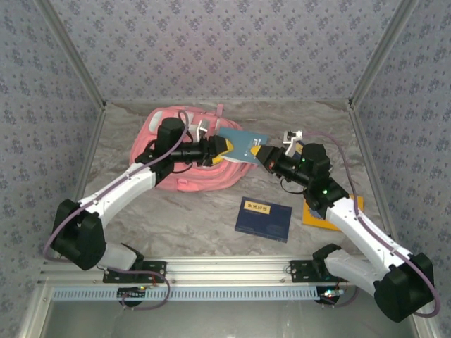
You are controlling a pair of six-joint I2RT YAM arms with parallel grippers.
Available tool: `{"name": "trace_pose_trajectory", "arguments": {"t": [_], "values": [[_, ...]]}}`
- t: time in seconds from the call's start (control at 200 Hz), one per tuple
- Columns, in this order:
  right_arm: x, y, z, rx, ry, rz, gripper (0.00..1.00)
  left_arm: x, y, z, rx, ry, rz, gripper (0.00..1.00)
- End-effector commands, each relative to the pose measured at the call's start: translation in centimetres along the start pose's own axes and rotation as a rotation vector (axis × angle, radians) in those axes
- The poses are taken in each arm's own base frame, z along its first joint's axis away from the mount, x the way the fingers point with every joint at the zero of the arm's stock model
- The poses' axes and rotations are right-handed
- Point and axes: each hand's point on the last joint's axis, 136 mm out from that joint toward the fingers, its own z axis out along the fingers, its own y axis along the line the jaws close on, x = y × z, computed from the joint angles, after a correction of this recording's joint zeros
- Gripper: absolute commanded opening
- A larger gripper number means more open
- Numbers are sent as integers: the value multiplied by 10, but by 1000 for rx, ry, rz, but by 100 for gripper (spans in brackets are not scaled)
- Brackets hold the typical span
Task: Pack the student bag
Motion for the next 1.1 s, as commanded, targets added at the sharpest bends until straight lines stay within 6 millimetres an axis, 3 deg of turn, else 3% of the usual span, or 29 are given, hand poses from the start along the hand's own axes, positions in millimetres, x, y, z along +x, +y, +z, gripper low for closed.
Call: {"name": "trace_pose_trajectory", "arguments": {"t": [0.0, 0.095, 0.24, 0.49, 0.784, 0.964, 1.094], "values": [[-2, 18, -1, -80, 1, -19, 5, 2, -37, -14, 100, -23, 79, 30], [-2, 17, -4, -60, -8, -20, 14, 2, -38, -19, 94, -42, 86, 20], [0, 9, -10, -7, -12, -54, 53, 4, -47, -27, 108, -63, 94, 12], [3, -9, -20, 57, -44, -72, 99, 6, -63, -41, 139, -109, 95, 7], [12, 34, 0, -214, 12, -46, 100, 19, -75, -33, 185, -82, 80, 3], [4, 50, 9, -288, -11, -71, 100, 33, -86, -32, 189, -66, 111, 2], [-2, 62, 12, -368, -12, -39, 96, 35, -81, -35, 167, -74, 110, 1]]}}
